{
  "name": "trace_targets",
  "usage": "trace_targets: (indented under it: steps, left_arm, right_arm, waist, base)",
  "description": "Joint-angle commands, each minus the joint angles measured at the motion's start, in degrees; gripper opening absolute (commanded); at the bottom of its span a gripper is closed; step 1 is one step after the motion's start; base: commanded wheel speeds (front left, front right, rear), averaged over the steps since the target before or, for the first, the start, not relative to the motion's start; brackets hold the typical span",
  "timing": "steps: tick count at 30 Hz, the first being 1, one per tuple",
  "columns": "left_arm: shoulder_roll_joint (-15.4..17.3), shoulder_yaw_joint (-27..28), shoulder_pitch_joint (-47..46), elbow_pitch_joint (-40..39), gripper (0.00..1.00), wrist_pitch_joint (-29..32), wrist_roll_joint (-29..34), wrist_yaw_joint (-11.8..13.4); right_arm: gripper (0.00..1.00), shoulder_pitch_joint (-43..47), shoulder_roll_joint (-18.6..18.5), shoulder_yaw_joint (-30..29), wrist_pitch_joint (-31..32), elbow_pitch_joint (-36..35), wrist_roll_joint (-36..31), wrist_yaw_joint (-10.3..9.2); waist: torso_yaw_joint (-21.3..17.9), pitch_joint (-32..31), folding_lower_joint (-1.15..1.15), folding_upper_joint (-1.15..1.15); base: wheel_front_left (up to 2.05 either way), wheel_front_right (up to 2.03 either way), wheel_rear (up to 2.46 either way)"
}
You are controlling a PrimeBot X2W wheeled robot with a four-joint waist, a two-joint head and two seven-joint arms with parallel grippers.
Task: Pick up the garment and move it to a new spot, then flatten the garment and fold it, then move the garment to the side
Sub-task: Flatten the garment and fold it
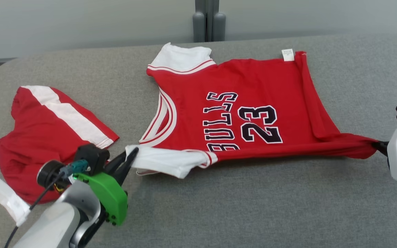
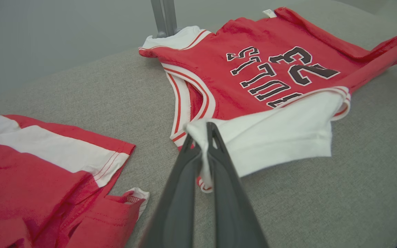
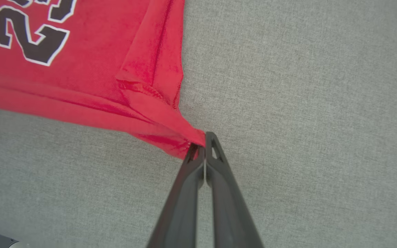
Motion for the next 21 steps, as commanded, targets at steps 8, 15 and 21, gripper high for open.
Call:
trace_targets:
  steps: [8, 15, 21]
  left_arm:
    - [-2.70, -1.65, -12.75, 9.06, 0.00, 0.60, 4.44, -1.30]
    - [-5.29, -3.94, -20.73, 18.69, 0.00, -1.06, 7.43, -2.32]
    - [-7.54, -4.38, -23.83, 24.76, 1.00, -3.00, 8.51, -0.80]
  right_arm:
    - [0.00, -9.55, 1.45, 2.50, 2.05, 2.91, -3.59, -0.12]
    - [0.00, -14.82, 3.57, 5.67, 0.26, 5.90, -4.24, -0.12]
    - [1.00, -17.07, 4.62, 7.18, -4.70, 7.56, -3.62, -0.11]
  waist:
    - [-0.75, 8.17, 0.00, 0.00]
    - [-0.77, 11.48, 0.00, 0.00]
    - [-0.63, 12.19, 0.00, 0.00]
  base:
    - [0.00, 0.00, 0.00]
    - [0.00, 0.00, 0.00]
    - [0.00, 0.00, 0.00]
